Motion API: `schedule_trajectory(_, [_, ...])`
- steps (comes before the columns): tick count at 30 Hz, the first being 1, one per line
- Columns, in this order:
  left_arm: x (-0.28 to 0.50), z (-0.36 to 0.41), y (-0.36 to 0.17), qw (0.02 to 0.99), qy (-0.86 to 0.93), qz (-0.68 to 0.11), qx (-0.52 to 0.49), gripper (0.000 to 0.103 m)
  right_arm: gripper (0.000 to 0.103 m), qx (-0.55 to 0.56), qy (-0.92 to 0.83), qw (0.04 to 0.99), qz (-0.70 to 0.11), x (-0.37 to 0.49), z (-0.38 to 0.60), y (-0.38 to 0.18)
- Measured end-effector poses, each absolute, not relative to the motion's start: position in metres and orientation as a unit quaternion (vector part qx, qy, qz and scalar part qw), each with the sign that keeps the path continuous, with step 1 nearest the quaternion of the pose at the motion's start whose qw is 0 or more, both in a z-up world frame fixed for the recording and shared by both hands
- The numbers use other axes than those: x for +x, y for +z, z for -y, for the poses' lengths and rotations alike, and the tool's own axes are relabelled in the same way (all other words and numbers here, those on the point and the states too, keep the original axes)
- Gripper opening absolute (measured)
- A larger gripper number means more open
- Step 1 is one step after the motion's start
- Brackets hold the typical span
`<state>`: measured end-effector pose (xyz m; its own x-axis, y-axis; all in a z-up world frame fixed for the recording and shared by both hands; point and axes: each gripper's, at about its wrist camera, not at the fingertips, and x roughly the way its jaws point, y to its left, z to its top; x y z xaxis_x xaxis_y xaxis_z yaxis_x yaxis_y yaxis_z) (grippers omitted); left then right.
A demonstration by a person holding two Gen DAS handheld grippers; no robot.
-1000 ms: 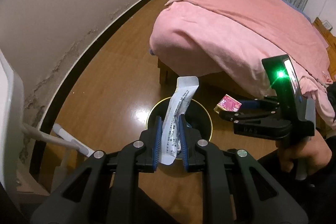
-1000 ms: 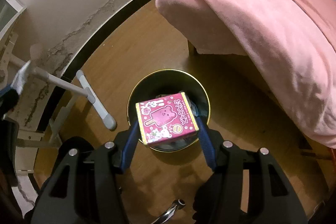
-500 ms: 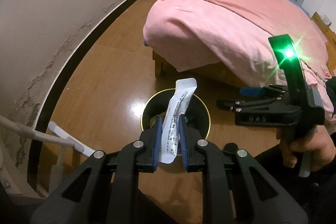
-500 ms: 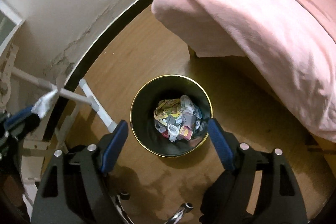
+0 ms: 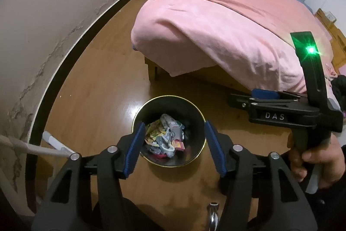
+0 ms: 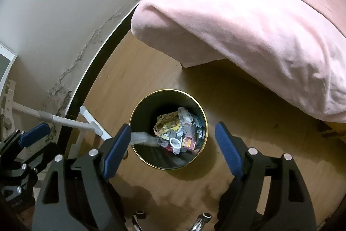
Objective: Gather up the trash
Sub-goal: 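Move both open tools back toward the white desk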
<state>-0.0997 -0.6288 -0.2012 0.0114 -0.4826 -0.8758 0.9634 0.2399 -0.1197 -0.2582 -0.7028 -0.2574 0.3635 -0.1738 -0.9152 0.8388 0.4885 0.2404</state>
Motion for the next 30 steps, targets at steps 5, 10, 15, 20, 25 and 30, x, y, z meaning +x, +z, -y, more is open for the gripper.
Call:
schedule_trajectory(5, [-0.102, 0.62, -0.193, 0.669, -0.548, -0.422, 0.272, 0.091, 0.08, 0.364, -0.341, 0.738, -0.455, -0.255, 0.7, -0.258])
schedule_trajectory(10, [-0.099, 0.602, -0.165, 0.682, -0.546, -0.406, 0.268, 0.091, 0.08, 0.344, -0.348, 0.746, -0.452, -0.252, 0.691, -0.25])
schedule_trajectory(15, [-0.08, 0.555, -0.109, 0.721, -0.536, -0.363, 0.247, 0.091, 0.08, 0.304, -0.334, 0.77, -0.451, -0.229, 0.666, -0.213])
schedule_trajectory(20, [-0.025, 0.478, -0.066, 0.775, -0.485, -0.34, 0.222, 0.091, 0.08, 0.251, -0.289, 0.82, -0.426, -0.182, 0.621, -0.151])
schedule_trajectory(25, [0.05, 0.386, -0.044, 0.829, -0.395, -0.335, 0.21, 0.091, 0.08, 0.181, -0.201, 0.867, -0.42, -0.096, 0.548, -0.092])
schedule_trajectory(30, [0.128, 0.279, -0.038, 0.87, -0.299, -0.336, 0.2, 0.091, 0.08, 0.128, -0.096, 0.888, -0.43, 0.003, 0.466, -0.068])
